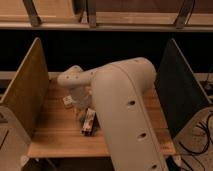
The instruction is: Place the ceramic cup in the ceramic bowl
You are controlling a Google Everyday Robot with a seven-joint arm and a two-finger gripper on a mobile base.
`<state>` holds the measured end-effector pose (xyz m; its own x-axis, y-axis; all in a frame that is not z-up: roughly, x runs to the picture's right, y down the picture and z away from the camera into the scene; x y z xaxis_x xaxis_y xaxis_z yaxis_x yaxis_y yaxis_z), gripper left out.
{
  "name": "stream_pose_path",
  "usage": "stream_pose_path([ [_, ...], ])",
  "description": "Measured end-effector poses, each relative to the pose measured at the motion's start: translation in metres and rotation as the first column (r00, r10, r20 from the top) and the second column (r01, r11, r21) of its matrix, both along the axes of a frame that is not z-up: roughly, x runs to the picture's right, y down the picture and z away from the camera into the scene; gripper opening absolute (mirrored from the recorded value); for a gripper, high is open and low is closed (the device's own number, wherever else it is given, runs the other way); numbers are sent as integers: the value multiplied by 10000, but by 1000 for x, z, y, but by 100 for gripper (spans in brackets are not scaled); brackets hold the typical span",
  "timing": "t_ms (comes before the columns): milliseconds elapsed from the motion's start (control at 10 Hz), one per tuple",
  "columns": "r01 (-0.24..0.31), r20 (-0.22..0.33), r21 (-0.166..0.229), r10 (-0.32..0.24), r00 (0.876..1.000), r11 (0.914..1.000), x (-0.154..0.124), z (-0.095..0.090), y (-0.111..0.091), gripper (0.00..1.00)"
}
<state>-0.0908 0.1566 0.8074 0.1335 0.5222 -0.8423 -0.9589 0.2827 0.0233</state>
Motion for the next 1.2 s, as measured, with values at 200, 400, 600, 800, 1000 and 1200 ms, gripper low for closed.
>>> stream_pose_path([
  [200, 0, 1, 0, 0, 10000, 10000, 0, 0, 0, 80],
  [400, 0, 0, 0, 0, 10000, 10000, 0, 0, 0, 80],
  [600, 0, 0, 0, 0, 10000, 10000, 0, 0, 0, 80],
  [800, 0, 0, 0, 0, 10000, 10000, 0, 0, 0, 80],
  [1000, 38, -5, 50, -38, 10000, 10000, 1, 0, -1, 80],
  [1200, 285, 245, 829, -306, 9992, 9961, 11, 6, -30, 80],
])
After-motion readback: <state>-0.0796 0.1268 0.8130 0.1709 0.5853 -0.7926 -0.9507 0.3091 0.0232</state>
